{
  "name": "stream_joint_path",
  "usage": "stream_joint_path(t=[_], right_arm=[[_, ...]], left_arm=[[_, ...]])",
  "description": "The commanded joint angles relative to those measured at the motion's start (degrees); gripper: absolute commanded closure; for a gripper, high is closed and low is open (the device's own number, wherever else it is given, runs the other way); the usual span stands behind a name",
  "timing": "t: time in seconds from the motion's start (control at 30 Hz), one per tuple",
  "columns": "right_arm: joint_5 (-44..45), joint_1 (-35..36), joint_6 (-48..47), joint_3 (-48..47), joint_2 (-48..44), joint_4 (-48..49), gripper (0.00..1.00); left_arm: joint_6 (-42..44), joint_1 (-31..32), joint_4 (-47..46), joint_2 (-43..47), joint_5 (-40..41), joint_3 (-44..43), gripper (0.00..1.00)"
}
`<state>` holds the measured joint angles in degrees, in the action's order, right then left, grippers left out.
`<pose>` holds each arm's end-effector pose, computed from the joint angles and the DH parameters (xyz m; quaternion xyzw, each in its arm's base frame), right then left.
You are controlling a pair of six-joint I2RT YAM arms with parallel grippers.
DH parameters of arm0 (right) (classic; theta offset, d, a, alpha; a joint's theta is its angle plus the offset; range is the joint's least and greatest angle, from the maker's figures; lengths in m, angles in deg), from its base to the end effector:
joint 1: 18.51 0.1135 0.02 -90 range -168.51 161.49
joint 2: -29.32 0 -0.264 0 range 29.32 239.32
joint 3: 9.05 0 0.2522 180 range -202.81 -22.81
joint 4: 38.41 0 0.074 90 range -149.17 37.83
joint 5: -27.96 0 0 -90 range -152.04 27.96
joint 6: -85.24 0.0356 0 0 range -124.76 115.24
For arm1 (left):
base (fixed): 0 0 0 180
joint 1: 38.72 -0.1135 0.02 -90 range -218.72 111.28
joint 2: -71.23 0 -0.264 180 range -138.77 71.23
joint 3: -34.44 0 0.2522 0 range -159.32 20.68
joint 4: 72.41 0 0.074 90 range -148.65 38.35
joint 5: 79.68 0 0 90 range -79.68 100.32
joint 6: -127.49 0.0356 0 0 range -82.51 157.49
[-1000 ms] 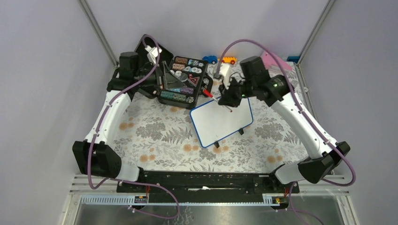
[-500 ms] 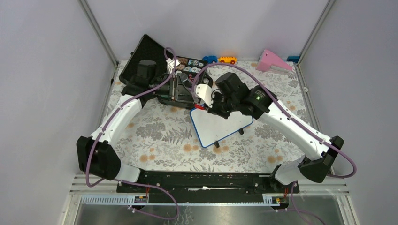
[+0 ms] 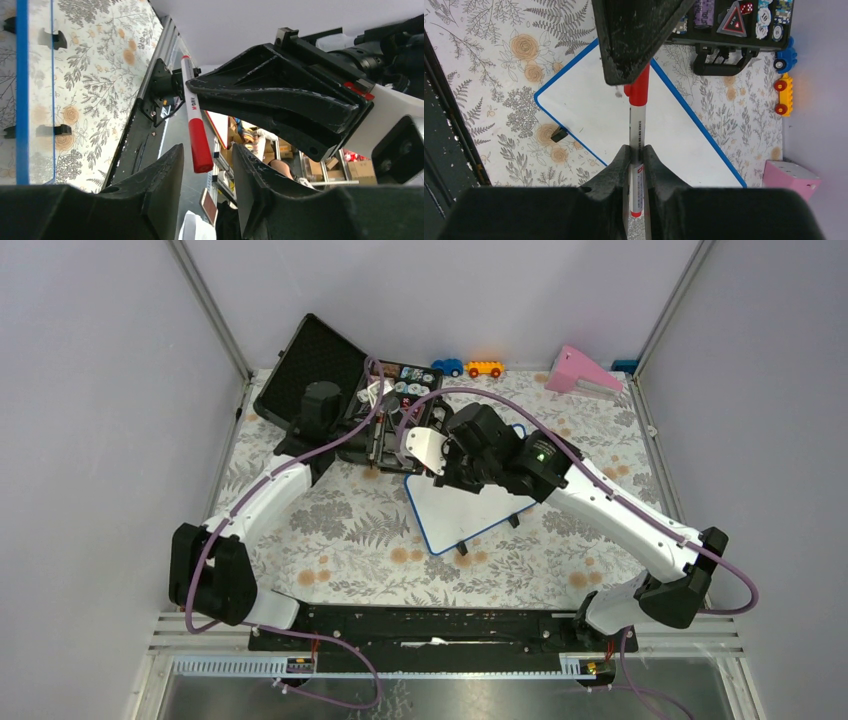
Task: Write a sentence on the whiteboard
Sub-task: Pass from the right arm to the left
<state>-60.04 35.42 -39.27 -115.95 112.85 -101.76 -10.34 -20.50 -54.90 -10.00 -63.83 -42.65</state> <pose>0.1810 0.2464 0.4055 -0.6266 0.6545 0.0557 0.4193 0.2829 -0.1292 0.3253 0.1587 0.7247 -0.6624 0.1039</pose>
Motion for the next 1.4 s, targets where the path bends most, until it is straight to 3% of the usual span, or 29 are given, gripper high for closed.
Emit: stream_joint_path(t=[0.0,0.23,0.63,0.73,0.83,0.87,0.9,1.0,1.07,1.2,1.37], right_arm=[[2.3,1.19,-1.59,-2.04,0.42,1.62,1.0],[2.24,2.46,-1.64,-2.83,0.3,1.04,1.0],[3.39,3.76,-2.61,-3.34,0.18,0.62,1.0],[3.32,3.96,-2.59,-3.44,0.24,0.52,1.0],[3.67,4.0,-2.01,-3.51,0.3,0.77,1.0],[4.47,3.96,-1.57,-3.42,0.26,1.24,0.97],[5.98,3.98,-0.81,-3.1,0.11,2.14,0.85],[7.27,2.5,0.33,-1.73,-0.56,4.12,0.52],[2.31,-0.98,1.72,-2.07,-1.46,3.9,0.36],[-13.79,-9.91,8.55,-6.74,-2.81,1.94,0.21],[-28.82,-14.52,14.2,-7.05,-3.72,1.53,0.14]], left_arm=[[-9.03,1.01,-13.92,1.42,-5.01,1.17,0.59],[-9.55,1.6,-14.64,1.21,-4.86,1.48,0.67],[-9.67,1.82,-14.82,0.07,-4.27,1.85,0.68],[-9.64,1.82,-14.82,-0.23,-4.04,1.98,0.75],[-9.43,1.82,-14.97,-0.41,-4.15,1.98,0.92],[-9.36,1.82,-15.06,-0.42,-4.31,1.98,0.97],[-9.19,1.82,-15.29,-0.39,-4.52,1.92,1.0],[-8.24,1.28,-15.38,-0.01,-4.96,1.75,1.0],[-6.25,0.55,-14.7,0.5,-5.42,1.29,1.0],[3.51,-1.37,-5.23,1.29,-4.39,-0.6,1.0],[22.85,-2.55,13.27,1.04,-2.59,-6.22,1.0]])
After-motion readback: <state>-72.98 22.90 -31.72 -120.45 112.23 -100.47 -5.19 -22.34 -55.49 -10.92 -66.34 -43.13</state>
